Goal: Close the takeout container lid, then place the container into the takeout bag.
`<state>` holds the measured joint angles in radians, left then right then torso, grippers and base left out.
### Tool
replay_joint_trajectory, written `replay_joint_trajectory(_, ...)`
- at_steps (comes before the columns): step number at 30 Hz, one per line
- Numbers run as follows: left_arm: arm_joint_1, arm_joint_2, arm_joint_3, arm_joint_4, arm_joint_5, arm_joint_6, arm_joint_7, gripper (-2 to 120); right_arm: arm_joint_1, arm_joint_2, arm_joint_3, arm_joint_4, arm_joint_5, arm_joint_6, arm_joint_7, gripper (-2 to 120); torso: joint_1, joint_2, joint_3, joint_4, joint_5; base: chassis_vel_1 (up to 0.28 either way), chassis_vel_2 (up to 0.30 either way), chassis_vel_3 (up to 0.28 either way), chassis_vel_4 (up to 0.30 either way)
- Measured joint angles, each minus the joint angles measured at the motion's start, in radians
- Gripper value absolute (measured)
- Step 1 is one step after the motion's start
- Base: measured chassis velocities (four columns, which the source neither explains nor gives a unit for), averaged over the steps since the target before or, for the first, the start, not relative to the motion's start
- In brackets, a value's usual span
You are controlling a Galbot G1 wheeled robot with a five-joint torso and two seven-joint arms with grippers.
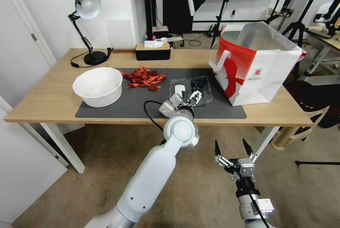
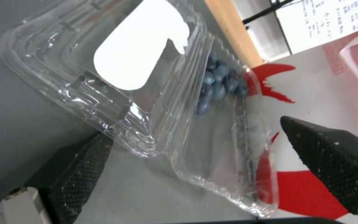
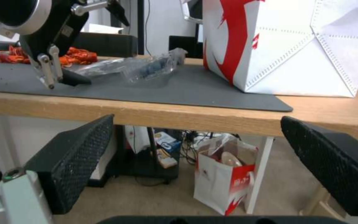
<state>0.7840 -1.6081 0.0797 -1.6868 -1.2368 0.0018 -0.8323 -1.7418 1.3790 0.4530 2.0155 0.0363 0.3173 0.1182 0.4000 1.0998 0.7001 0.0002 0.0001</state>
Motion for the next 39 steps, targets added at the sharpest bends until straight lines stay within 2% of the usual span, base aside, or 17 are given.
replay_joint_trajectory(5, 0.010, 0.000, -0.003, -0.012, 0.034, -0.018, 0.037, 100, -0.003, 0.002, -0.001, -0.001, -0.003, 0.003, -0.001, 100, 0.000, 0.000, 0.000, -0.0001, -0.0001, 0.000, 0.000, 0.000, 0.000)
replay_joint_trajectory(11, 0.011, 0.000, -0.001, -0.013, 0.059, -0.021, 0.051, 100, -0.005, 0.003, -0.001, -0.001, -0.005, 0.004, -0.002, 100, 0.000, 0.000, 0.000, -0.0001, -0.0001, 0.000, 0.000, 0.000, 0.000)
replay_joint_trajectory(14, 0.011, 0.002, 0.004, -0.013, 0.083, -0.025, 0.064, 100, -0.006, 0.004, -0.001, -0.002, -0.006, 0.005, -0.002, 100, 0.000, 0.000, 0.000, -0.0002, -0.0001, 0.000, 0.000, 0.000, 0.000)
replay_joint_trajectory(17, 0.013, 0.010, 0.014, -0.011, 0.150, -0.033, 0.092, 100, -0.007, 0.007, -0.003, -0.003, -0.010, 0.007, -0.002, 100, 0.000, 0.000, 0.000, -0.0002, -0.0001, 0.000, 0.000, 0.000, 0.000)
replay_joint_trajectory(21, 0.014, 0.012, 0.016, -0.010, 0.163, -0.034, 0.099, 100, -0.007, 0.007, -0.003, -0.003, -0.010, 0.008, -0.002, 100, 0.000, 0.000, 0.000, -0.0002, -0.0001, 0.000, 0.000, 0.000, 0.000)
replay_joint_trajectory(22, 0.019, 0.023, 0.024, -0.005, 0.225, -0.041, 0.128, 100, -0.010, 0.008, -0.005, -0.003, -0.013, 0.008, -0.002, 100, 0.000, 0.000, 0.000, -0.0002, -0.0001, 0.000, 0.000, 0.000, 0.000)
replay_joint_trajectory(28, 0.035, 0.051, 0.045, 0.008, 0.349, -0.063, 0.195, 100, -0.014, 0.007, -0.005, -0.002, -0.015, 0.009, -0.002, 100, 0.000, 0.000, 0.000, -0.0002, -0.0001, 0.000, 0.000, 0.000, 0.000)
replay_joint_trajectory(30, 0.046, 0.070, 0.070, 0.021, 0.462, -0.092, 0.256, 100, -0.017, 0.004, -0.004, 0.001, -0.017, 0.009, -0.002, 100, 0.000, 0.000, 0.000, -0.0002, -0.0001, 0.000, 0.000, 0.000, 0.000)
replay_joint_trajectory(31, 0.046, 0.070, 0.070, 0.021, 0.462, -0.092, 0.256, 100, -0.017, 0.004, -0.004, 0.001, -0.017, 0.009, -0.002, 100, 0.000, 0.000, 0.000, -0.0002, -0.0001, 0.000, 0.000, 0.000, 0.000)
replay_joint_trajectory(33, 0.046, 0.077, 0.088, 0.031, 0.527, -0.111, 0.301, 100, -0.019, 0.004, -0.004, 0.004, -0.020, 0.009, -0.002, 100, 0.000, 0.000, 0.000, -0.0002, -0.0001, 0.000, 0.000, 0.000, 0.000)
replay_joint_trajectory(36, 0.030, 0.088, 0.106, 0.036, 0.539, -0.125, 0.336, 100, -0.025, 0.004, -0.002, 0.007, -0.023, 0.010, -0.001, 100, 0.000, 0.000, 0.000, -0.0003, -0.0001, 0.000, 0.000, 0.000, 0.000)
replay_joint_trajectory(39, 0.012, 0.106, 0.109, 0.028, 0.489, -0.124, 0.370, 100, -0.031, 0.004, 0.000, 0.008, -0.026, 0.015, 0.000, 100, 0.000, 0.000, 0.000, -0.0002, -0.0002, 0.000, 0.000, 0.000, 0.000)
